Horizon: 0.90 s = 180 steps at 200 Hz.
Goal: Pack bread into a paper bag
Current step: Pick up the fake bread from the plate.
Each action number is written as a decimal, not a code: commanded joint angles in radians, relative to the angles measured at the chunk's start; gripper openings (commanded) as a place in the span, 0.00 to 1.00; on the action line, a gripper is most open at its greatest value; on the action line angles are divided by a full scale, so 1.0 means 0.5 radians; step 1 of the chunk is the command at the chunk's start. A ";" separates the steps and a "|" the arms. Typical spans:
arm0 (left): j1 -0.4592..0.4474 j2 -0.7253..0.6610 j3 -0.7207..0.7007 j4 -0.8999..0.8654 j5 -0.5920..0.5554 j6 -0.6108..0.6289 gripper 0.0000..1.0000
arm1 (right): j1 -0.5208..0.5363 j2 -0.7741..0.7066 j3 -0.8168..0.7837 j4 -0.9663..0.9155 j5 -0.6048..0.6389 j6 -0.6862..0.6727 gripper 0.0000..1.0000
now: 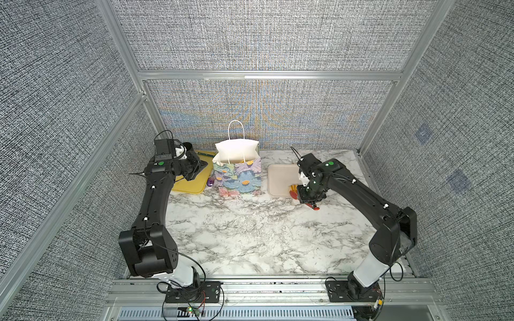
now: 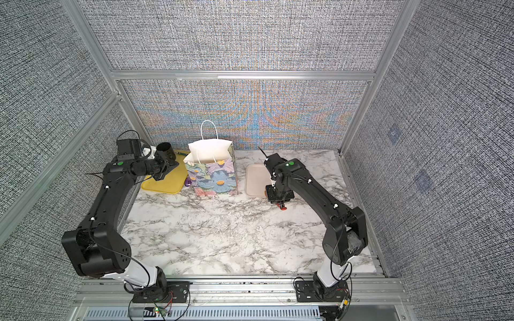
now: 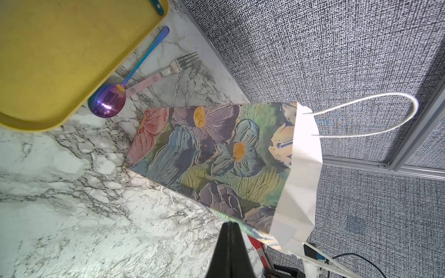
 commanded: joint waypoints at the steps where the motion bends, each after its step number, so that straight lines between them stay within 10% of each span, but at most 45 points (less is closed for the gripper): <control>1: 0.004 0.003 0.018 0.018 -0.018 0.003 0.02 | 0.009 0.029 -0.011 0.076 -0.052 -0.002 0.34; 180: 0.022 0.004 0.013 -0.013 -0.007 0.056 0.02 | -0.349 0.703 0.655 0.279 0.057 -0.156 0.34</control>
